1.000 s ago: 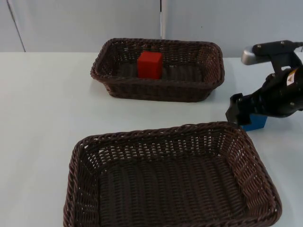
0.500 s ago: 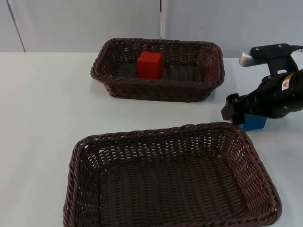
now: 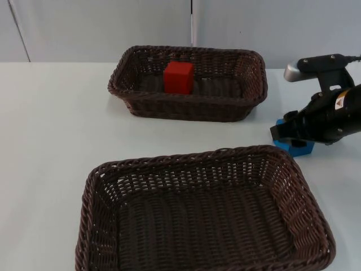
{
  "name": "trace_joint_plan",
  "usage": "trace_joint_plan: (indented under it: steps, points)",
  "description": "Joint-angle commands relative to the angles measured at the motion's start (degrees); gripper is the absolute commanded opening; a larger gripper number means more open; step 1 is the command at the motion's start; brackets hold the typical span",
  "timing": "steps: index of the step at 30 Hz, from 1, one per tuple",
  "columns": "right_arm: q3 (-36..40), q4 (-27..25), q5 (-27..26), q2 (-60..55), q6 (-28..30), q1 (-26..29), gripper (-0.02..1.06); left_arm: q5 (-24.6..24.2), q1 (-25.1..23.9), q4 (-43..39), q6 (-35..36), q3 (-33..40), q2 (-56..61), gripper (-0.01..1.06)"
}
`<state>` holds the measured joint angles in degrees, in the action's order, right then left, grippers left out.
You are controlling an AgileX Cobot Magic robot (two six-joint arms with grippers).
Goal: Pick up one cube with the left hand and place it into the upper basket. Pick up one cube with the right hand and place it into the lower basket.
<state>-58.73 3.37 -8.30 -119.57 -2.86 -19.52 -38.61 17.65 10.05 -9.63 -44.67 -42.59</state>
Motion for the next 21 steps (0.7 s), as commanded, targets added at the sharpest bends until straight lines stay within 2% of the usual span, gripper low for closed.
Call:
trace_joint_plan:
  steps: [1,2,4,7,12,13,18,21]
  points:
    - [-0.2,0.3,0.6,0.9,0.3,0.0,0.18,-0.5,0.3,-0.4,0.1,0.3,0.4,0.89]
    - [-0.2,0.3,0.6,0.9,0.3,0.0,0.18,-0.5,0.3,-0.4,0.1,0.3,0.4,0.89]
    - [-0.2,0.6,2.6,2.9,0.3,0.0,0.0,-0.5,0.3,-0.4,0.1,0.3,0.4,0.89]
    - [-0.2,0.6,5.4,5.5,0.6,0.0,0.0,-0.5,0.3,-0.4,0.1,0.3,0.4,0.89]
    - [-0.2,0.6,16.1,13.6,0.8,0.0,0.0,-0.5,0.3,-0.4,0.1,0.3,0.4,0.89]
    - [-0.2,0.6,16.1,13.6,0.8,0.0,0.0,-0.5,0.3,-0.4,0.1,0.3,0.4,0.89]
    - [-0.2,0.7,24.5,23.1,0.8,0.0,0.0,-0.5,0.3,-0.4,0.1,0.3,0.4,0.89]
    - [-0.2,0.7,27.3,27.1,0.8,0.0,0.0,-0.5,0.3,-0.4,0.1,0.3,0.4,0.89]
